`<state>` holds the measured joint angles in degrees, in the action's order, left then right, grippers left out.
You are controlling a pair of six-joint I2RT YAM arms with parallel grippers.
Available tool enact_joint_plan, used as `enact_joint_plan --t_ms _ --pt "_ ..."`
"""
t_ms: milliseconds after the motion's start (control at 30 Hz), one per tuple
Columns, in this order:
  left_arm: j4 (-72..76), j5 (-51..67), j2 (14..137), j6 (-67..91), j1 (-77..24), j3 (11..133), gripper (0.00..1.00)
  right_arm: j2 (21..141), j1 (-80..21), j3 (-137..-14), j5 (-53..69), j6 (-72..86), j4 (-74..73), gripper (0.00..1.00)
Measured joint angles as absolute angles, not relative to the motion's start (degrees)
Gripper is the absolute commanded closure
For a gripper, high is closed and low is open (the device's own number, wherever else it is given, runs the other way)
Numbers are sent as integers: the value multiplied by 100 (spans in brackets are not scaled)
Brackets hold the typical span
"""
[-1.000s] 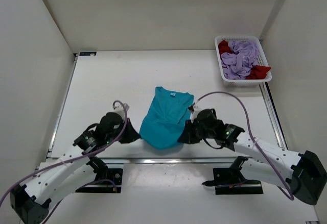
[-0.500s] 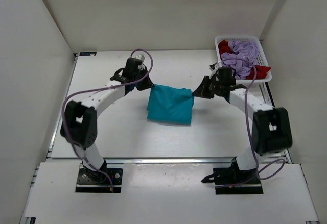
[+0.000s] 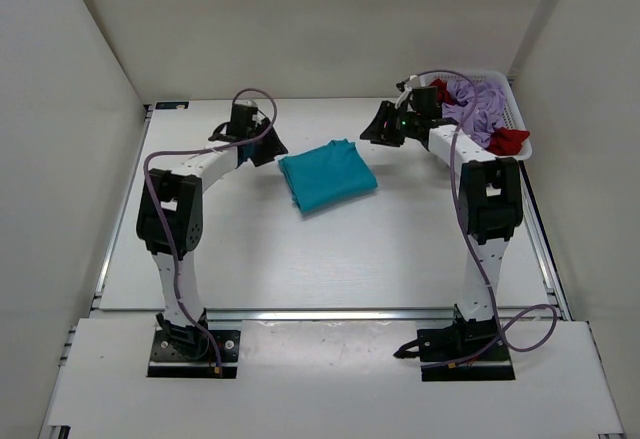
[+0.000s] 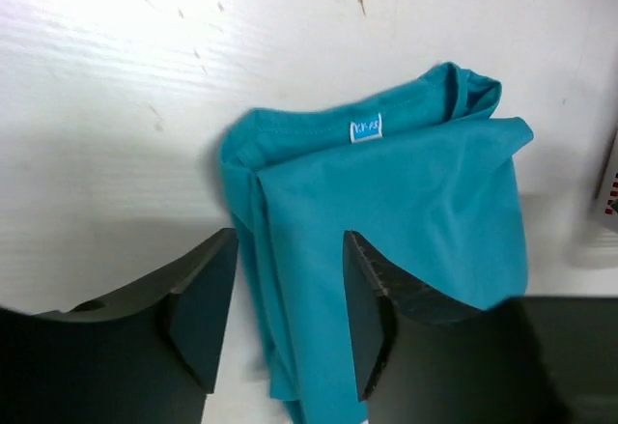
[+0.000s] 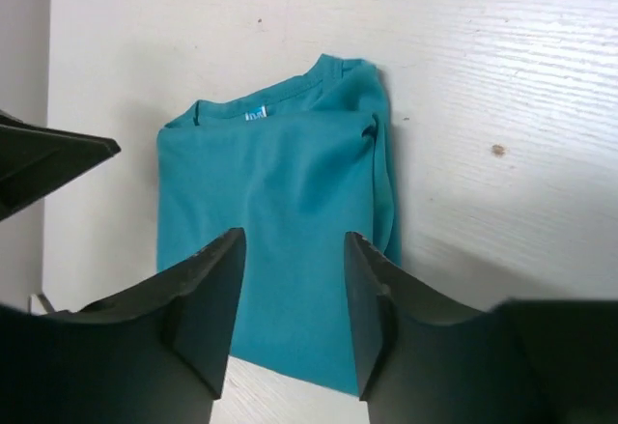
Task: Fold and stack the t-shirts
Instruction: Fold the long partially folded tshirt into a neat square
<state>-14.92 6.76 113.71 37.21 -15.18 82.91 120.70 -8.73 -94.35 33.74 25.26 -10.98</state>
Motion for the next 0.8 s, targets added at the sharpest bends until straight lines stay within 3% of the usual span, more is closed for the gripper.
enact_joint_plan --t_ms 33,100,167,267,533,800 --pt "-1490 692 11373 3756 -1437 8326 43 12062 -888 -9419 3365 2512 -1107 55" --pt "-1385 720 11358 3817 -1321 8331 58 12016 -915 -9317 3334 2486 -1087 65" --pt "-1238 746 11330 3846 -1245 8287 61 11872 -950 -9019 3291 2456 -987 87" --pt "-1061 784 11205 3863 -1444 8141 60 11640 -1026 -8530 3249 2462 -862 100" --pt "180 1310 11093 4228 -2871 6825 65 11618 -1275 -7881 3216 2550 -480 100" --pt "1229 1472 10331 4683 -2757 4829 64 11478 -1269 -6672 3050 2884 -27 100"
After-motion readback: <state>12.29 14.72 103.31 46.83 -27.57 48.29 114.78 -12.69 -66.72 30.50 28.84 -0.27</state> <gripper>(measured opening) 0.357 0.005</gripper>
